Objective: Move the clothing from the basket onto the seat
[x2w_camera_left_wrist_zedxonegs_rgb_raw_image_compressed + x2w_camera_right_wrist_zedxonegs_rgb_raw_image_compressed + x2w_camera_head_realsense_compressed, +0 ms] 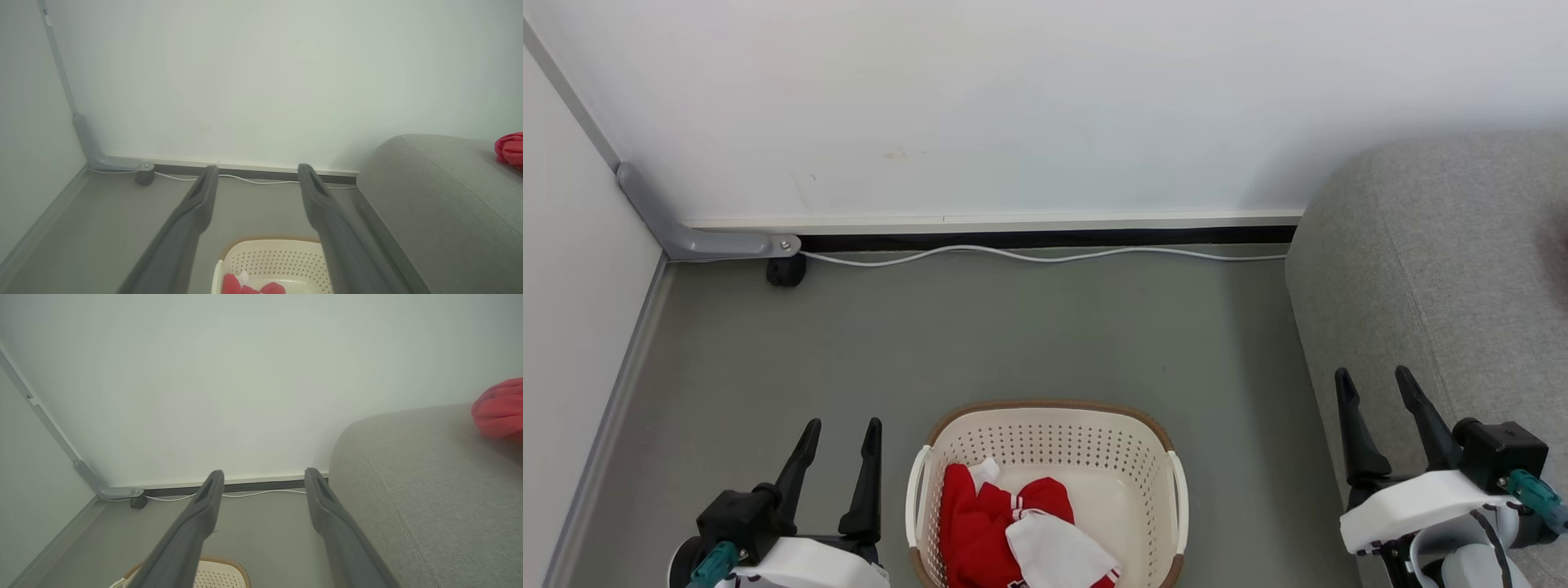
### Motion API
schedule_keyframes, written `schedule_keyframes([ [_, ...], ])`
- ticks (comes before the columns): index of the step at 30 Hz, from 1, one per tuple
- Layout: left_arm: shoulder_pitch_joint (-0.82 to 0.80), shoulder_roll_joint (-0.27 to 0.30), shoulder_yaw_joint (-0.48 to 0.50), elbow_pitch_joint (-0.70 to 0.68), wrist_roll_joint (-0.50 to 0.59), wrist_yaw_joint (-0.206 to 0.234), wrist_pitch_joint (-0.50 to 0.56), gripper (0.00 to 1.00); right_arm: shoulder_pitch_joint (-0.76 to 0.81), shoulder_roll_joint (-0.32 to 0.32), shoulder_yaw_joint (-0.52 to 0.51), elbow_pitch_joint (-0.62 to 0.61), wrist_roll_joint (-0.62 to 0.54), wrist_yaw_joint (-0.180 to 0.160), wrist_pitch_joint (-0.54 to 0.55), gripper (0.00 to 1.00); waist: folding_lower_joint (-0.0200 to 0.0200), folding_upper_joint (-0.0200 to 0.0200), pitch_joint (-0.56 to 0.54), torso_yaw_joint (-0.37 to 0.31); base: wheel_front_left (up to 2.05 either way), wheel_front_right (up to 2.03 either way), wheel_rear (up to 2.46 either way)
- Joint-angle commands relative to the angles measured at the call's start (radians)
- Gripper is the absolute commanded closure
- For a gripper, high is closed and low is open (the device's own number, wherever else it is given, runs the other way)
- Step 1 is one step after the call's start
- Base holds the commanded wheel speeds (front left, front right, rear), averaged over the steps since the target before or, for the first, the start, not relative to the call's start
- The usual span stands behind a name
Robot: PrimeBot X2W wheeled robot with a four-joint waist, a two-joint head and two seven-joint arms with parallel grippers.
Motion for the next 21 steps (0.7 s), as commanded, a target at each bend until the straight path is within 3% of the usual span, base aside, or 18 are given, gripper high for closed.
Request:
schedule_keyframes([
  [1,-0.027,0.009,0.029,-0.03,0.001,0.007,-0.006,0.0,-0.03,0.0,0.017,-0.026,-0.006,0.001,-0.006,0.0,0.0,0.0,0.002,-0.002,0.0,0.0,0.0],
  [10,-0.051,0.009,-0.012,-0.014,-0.016,0.0,-0.006,0.0,-0.067,0.003,0.03,-0.045,-0.005,0.001,-0.006,0.0,0.0,0.0,0.062,-0.01,0.0,0.0,0.0],
  [21,-0.151,0.009,-0.097,0.062,-0.057,0.009,-0.006,0.0,-0.179,-0.015,0.057,-0.086,0.0,0.001,-0.006,0.0,0.0,0.0,0.24,-0.017,0.0,0.0,0.0],
])
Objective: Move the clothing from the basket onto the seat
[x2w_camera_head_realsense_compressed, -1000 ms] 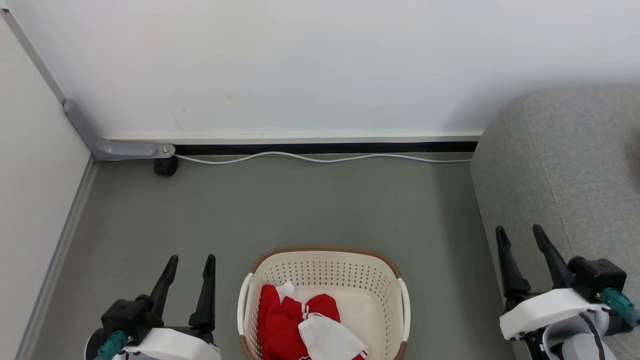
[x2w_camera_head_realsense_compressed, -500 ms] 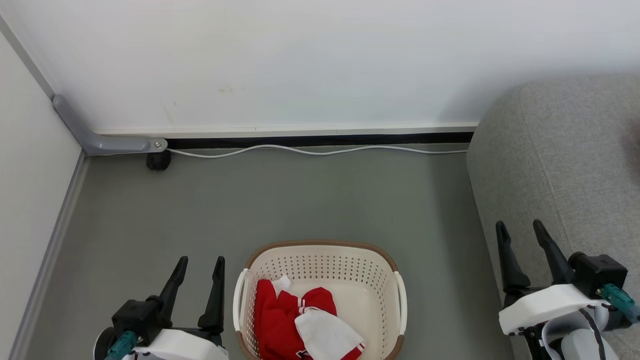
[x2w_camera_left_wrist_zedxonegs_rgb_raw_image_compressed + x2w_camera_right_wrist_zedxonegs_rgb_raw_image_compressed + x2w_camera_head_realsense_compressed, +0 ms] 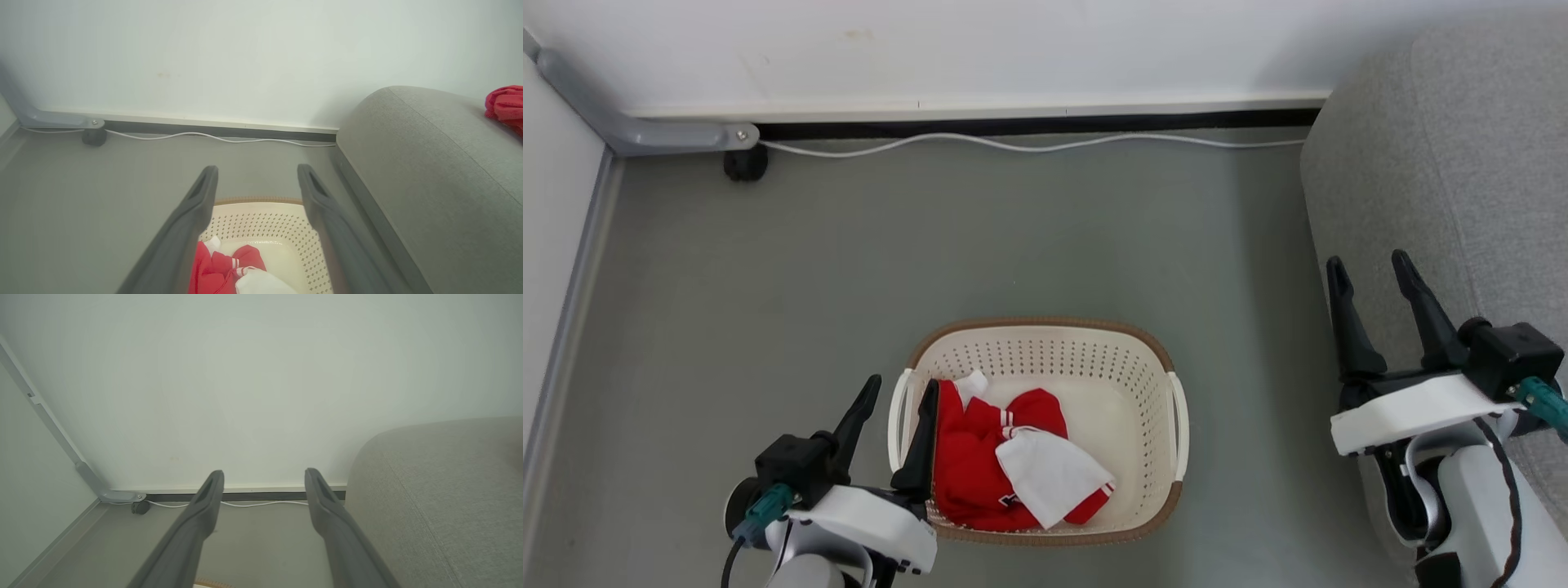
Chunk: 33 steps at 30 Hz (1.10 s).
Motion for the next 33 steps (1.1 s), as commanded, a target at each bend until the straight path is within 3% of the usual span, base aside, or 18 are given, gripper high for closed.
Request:
schedule_keyframes([
  [1,-0.062,0.007,0.007,-0.004,-0.024,0.013,-0.006,0.0,-0.041,-0.018,0.024,-0.035,0.001,0.001,-0.006,0.0,0.0,0.0,0.089,-0.002,0.0,0.0,0.0],
  [17,-0.339,0.007,-0.244,0.203,-0.139,0.021,-0.006,0.0,-0.227,-0.061,0.063,-0.123,0.002,0.001,-0.006,0.0,0.0,0.0,0.39,-0.01,0.0,0.0,0.0],
  [23,-0.472,0.007,-0.39,0.384,-0.238,0.008,-0.006,0.0,-0.267,-0.065,0.095,-0.133,0.007,0.001,-0.006,0.0,0.0,0.0,0.471,-0.032,0.0,0.0,0.0],
  [33,-0.695,0.007,-0.661,0.615,-0.285,0.032,0.02,0.0,-0.28,-0.07,0.124,-0.139,0.018,0.001,-0.006,0.0,0.0,0.0,0.58,-0.063,0.0,0.0,0.0],
])
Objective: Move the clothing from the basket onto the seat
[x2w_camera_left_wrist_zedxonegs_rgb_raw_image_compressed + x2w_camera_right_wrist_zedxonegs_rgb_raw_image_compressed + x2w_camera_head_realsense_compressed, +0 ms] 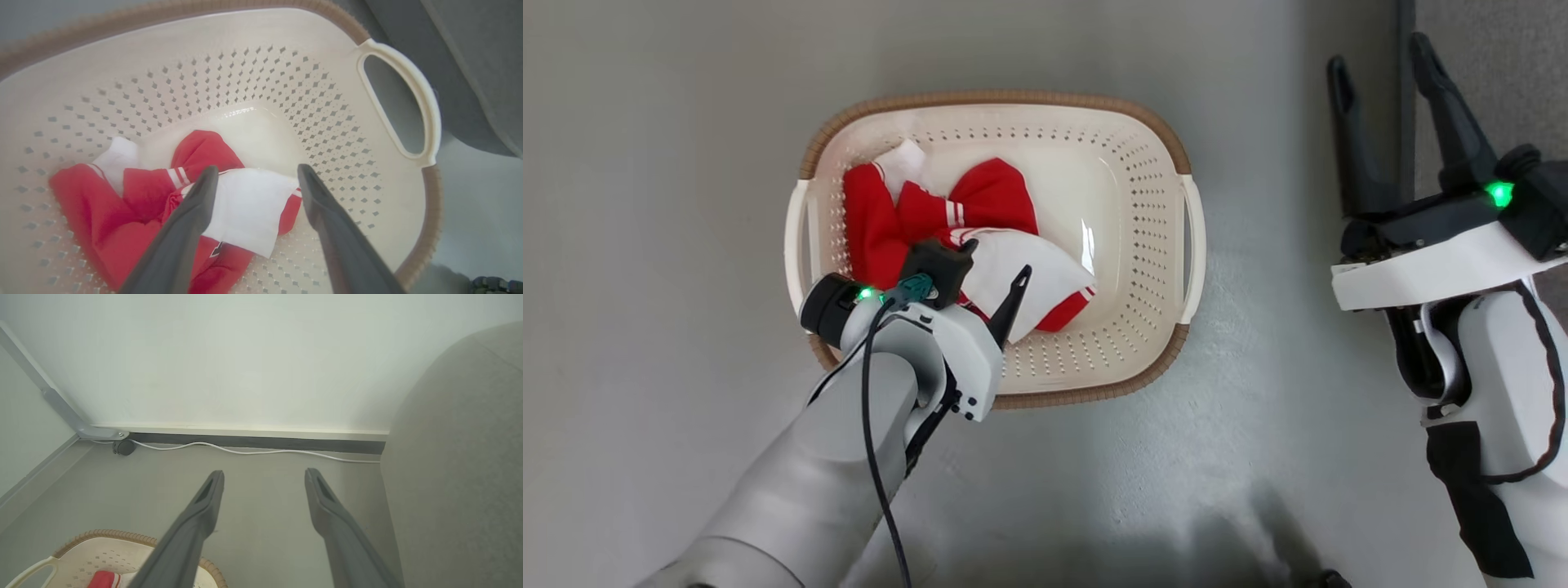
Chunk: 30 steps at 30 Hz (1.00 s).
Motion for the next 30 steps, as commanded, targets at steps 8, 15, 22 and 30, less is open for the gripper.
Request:
schedule_keyframes([
  [8,-0.133,0.012,-0.161,0.12,0.034,0.04,0.081,0.0,-0.005,0.02,0.058,-0.057,0.008,0.001,-0.006,0.0,0.0,0.0,0.089,-0.047,0.0,0.0,0.0],
  [15,-0.195,0.012,-0.287,0.203,0.108,0.058,0.192,0.0,-0.014,0.028,0.065,-0.071,0.012,0.001,-0.006,0.0,0.0,0.0,0.12,-0.063,0.0,0.0,0.0],
  [22,-0.241,0.012,-0.333,0.249,0.142,0.127,0.22,0.0,-0.009,0.038,0.055,-0.079,0.015,0.001,-0.006,0.0,0.0,0.0,0.142,-0.07,0.0,0.0,0.0],
  [30,-0.262,0.032,-0.36,0.286,0.175,0.157,0.28,0.0,-0.01,0.051,0.057,-0.079,0.023,0.001,-0.006,0.0,0.0,0.0,0.157,-0.079,0.0,0.0,0.0],
])
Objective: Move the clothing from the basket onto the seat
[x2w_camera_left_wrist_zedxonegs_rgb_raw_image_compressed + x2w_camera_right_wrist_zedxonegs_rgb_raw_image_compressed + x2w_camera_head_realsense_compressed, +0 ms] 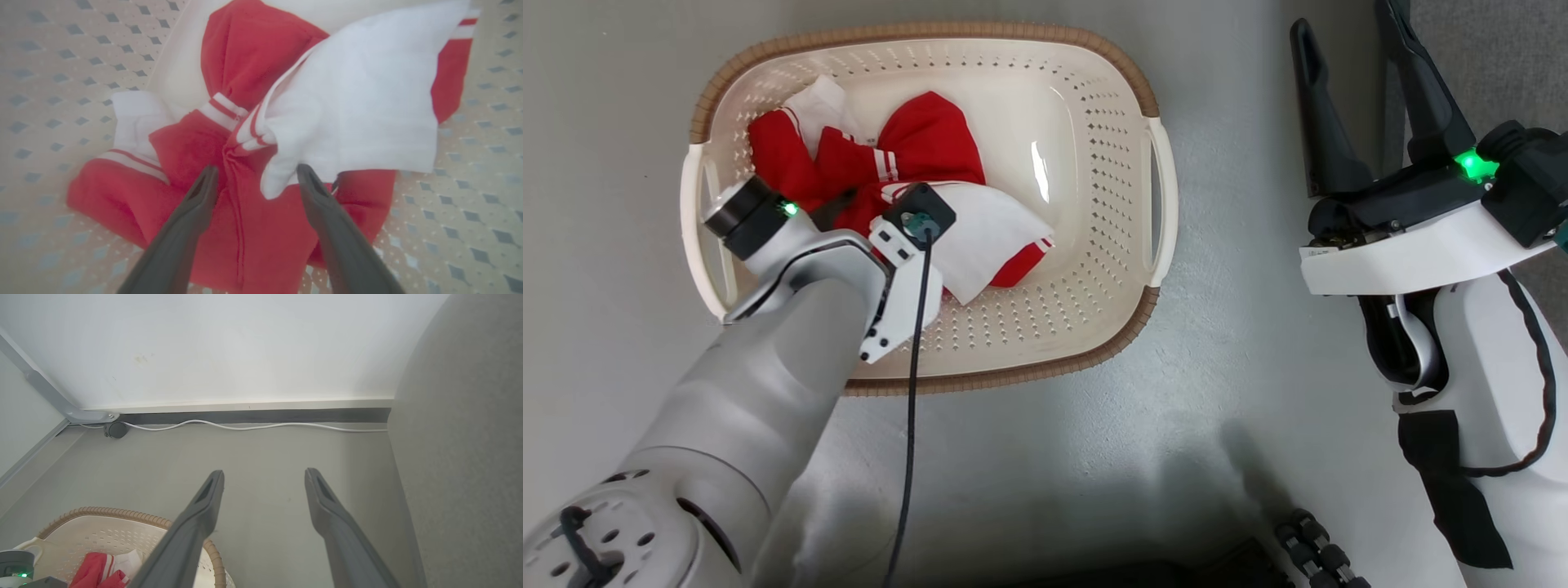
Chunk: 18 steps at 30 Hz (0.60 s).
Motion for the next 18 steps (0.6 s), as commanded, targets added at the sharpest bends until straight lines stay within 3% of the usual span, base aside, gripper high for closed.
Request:
schedule_keyframes([
  [1,-0.01,0.025,0.002,0.005,0.011,0.017,0.006,0.0,0.03,0.011,0.019,-0.026,0.009,0.001,-0.006,0.0,0.0,0.0,0.009,-0.007,0.0,0.0,0.0],
  [6,-0.041,0.051,-0.014,0.01,0.054,0.017,0.067,0.0,0.021,0.013,0.014,-0.037,0.014,0.001,-0.006,0.0,0.0,0.0,0.041,-0.022,0.0,0.0,0.0],
  [13,-0.084,0.081,-0.024,0.011,0.089,-0.027,0.109,0.0,0.007,0.025,0.02,-0.046,0.016,0.001,-0.006,0.0,0.0,0.0,0.071,-0.041,0.0,0.0,0.0],
  [14,-0.084,0.084,-0.021,0.011,0.083,-0.032,0.102,0.23,0.003,0.026,0.02,-0.045,0.018,0.001,-0.006,0.0,0.0,0.0,0.072,-0.042,0.0,0.0,0.0],
  [15,-0.083,0.087,-0.018,0.011,0.078,-0.04,0.093,0.84,-0.002,0.028,0.02,-0.044,0.019,0.001,-0.006,0.0,0.0,0.0,0.07,-0.044,0.0,0.0,0.0],
  [16,-0.081,0.09,-0.014,0.011,0.071,-0.047,0.084,1.0,-0.006,0.029,0.021,-0.044,0.019,0.001,-0.006,0.0,0.0,0.0,0.067,-0.047,0.0,0.0,0.0],
  [18,-0.076,0.092,-0.004,0.011,0.056,-0.056,0.069,1.0,-0.014,0.032,0.021,-0.041,0.021,0.001,-0.006,0.0,0.0,0.0,0.057,-0.05,0.0,0.0,0.0],
])
